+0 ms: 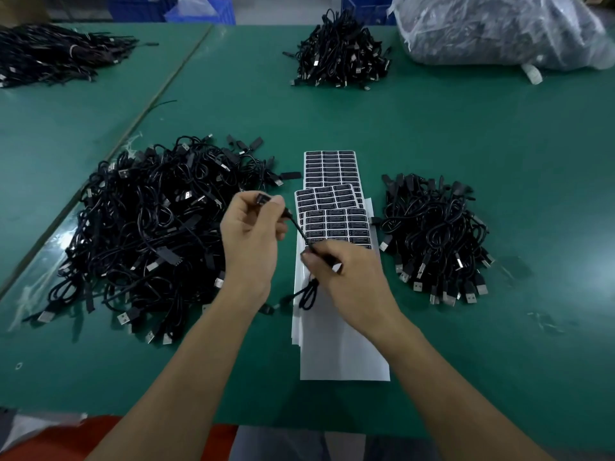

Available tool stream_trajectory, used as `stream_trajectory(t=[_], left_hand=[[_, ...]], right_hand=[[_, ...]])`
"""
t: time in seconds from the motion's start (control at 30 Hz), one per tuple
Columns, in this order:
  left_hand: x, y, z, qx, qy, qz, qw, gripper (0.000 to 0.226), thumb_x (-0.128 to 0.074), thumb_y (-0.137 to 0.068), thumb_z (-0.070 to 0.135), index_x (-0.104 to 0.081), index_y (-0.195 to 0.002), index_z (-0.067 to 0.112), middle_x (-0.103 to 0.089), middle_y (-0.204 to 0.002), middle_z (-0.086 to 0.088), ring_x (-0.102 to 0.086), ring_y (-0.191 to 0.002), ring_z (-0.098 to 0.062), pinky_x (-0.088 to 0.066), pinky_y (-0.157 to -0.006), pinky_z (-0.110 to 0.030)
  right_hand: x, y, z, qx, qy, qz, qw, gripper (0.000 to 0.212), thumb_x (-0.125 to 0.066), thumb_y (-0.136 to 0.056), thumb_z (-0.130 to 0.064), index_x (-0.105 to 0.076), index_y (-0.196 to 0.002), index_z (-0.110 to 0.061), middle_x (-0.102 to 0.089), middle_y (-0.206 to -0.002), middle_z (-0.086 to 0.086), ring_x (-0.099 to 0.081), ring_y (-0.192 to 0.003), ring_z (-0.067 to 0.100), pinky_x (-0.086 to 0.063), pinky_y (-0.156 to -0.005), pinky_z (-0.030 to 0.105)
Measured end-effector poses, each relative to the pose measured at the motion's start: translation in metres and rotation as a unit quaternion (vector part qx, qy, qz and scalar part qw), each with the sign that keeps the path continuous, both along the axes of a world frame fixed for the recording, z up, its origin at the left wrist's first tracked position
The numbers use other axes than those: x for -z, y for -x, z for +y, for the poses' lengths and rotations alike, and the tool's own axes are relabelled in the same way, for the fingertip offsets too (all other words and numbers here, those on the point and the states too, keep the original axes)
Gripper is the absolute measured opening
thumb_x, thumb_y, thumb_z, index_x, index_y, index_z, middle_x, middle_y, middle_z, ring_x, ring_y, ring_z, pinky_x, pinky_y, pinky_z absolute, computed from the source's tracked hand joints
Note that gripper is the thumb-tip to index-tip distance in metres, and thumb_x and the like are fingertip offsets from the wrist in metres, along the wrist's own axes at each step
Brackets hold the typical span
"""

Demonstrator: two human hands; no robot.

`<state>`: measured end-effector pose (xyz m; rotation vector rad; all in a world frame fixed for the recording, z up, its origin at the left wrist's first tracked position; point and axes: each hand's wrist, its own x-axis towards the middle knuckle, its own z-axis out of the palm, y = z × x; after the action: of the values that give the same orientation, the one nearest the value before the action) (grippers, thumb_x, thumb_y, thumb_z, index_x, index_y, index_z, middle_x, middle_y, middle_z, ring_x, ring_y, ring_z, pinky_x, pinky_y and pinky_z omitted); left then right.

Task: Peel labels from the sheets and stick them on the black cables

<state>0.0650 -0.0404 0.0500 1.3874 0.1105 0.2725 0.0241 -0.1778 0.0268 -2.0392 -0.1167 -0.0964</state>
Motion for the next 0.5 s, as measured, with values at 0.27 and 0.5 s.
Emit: stream_trajectory(t=[0.27, 0.5], left_hand=[[0.017, -0.006, 0.008, -0.015, -0.036, 0.095, 0.995, 0.031, -0.045, -0.107, 0.031, -0.064, -0.087, 0.017, -0.071, -0.065, 0.004, -0.059, -0.052, -0.006, -0.047, -0.05, -0.02], [0.032, 0.001, 0.025, -0.047, -0.307, 0.008, 0.95, 0.019, -0.059, -0.097, 0.023, -0.062, -0.08, 0.031, -0.066, -0.071, 0.009, -0.067, -0.065, -0.02, -0.057, -0.063, -0.044]], right_hand=[[-0.038, -0.017, -0.051, 0.167, 0.06, -0.081, 0.981, 0.011, -0.07, -0.093, -0.023, -0.075, -0.1, -0.017, -0.065, -0.081, -0.019, -0.063, -0.075, -0.007, -0.048, -0.072, 0.007], [-0.042, -0.04, -0.088, 0.286, 0.183, -0.012, 0.941, 0.043, -0.056, -0.1, -0.027, -0.049, -0.141, -0.016, -0.057, -0.128, 0.01, -0.047, -0.125, 0.03, -0.03, -0.1, 0.03]])
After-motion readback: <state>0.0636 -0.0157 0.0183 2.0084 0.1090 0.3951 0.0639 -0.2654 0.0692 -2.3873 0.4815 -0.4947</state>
